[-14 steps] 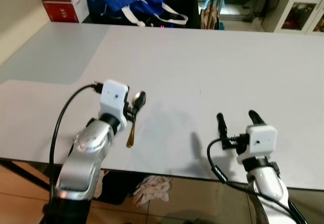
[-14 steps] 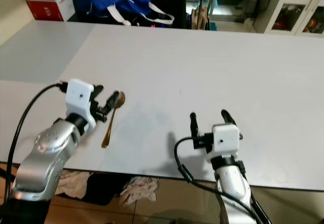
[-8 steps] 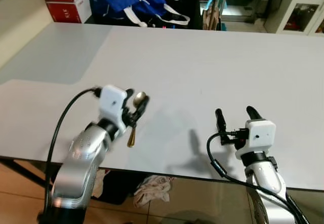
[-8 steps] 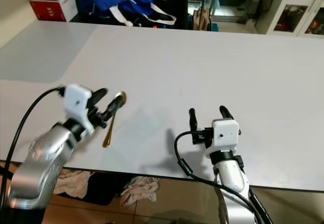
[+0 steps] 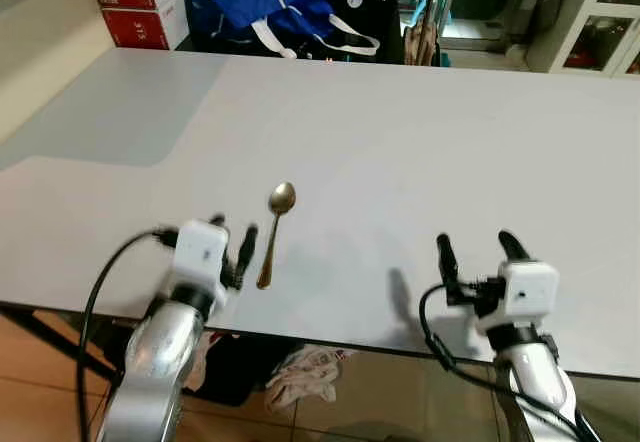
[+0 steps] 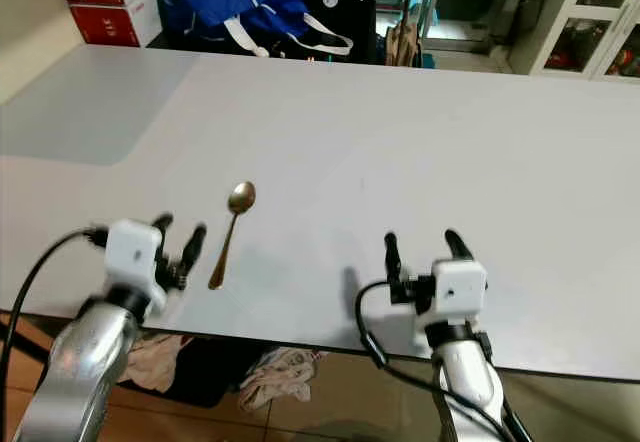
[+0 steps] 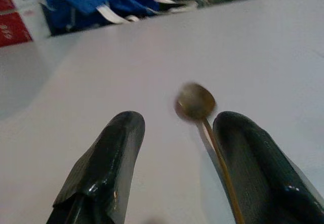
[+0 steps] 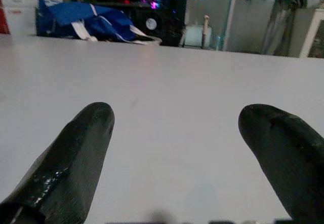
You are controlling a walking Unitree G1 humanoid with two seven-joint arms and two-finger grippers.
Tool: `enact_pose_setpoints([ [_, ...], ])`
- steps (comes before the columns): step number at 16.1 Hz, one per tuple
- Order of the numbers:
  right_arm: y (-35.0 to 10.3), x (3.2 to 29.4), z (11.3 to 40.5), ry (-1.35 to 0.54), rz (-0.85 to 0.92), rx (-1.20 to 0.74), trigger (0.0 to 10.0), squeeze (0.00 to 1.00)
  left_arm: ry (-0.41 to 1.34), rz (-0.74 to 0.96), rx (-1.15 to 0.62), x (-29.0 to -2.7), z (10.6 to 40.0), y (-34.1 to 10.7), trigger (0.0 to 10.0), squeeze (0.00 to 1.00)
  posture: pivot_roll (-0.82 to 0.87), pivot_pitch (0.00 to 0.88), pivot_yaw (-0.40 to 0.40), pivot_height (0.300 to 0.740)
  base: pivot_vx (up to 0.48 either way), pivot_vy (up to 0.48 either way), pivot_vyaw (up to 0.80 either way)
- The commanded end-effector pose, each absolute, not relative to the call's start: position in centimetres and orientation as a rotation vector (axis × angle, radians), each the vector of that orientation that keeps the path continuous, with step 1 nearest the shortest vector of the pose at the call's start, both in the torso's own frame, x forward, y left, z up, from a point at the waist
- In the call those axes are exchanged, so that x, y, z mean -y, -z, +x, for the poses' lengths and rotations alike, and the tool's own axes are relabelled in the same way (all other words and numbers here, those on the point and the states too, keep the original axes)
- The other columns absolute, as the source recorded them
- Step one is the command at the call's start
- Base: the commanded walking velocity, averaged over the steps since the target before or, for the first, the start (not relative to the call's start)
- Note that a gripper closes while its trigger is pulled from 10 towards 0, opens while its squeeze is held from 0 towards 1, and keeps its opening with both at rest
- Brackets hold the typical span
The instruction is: Setting the table
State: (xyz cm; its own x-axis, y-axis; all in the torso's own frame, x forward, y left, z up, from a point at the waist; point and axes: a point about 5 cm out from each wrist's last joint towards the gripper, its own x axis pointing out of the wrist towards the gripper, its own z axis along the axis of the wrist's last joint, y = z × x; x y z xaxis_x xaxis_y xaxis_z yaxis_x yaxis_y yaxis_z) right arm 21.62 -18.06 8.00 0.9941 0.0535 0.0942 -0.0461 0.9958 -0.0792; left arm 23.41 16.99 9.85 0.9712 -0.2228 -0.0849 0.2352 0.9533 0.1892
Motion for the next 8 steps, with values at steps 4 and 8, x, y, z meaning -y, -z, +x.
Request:
enact_pose_setpoints([
  [4, -8.0, 20.0, 18.9, -0.043, -0.085, 0.062, 10.0, 0.0, 0.195, 0.197, -0.099, -19.3, 21.1, -10.1, 10.0, 0.0, -0.1, 0.0, -0.008, 0.74, 0.0, 0.0, 0.0],
  [8, -5.4, 19.5, 19.9, -0.055, -0.052, 0.045, 10.0, 0.0, 0.255, 0.115, -0.08, -18.0, 23.6, -10.6, 10.0, 0.0, -0.1, 0.0, -0.006, 0.74, 0.0, 0.0, 0.0],
])
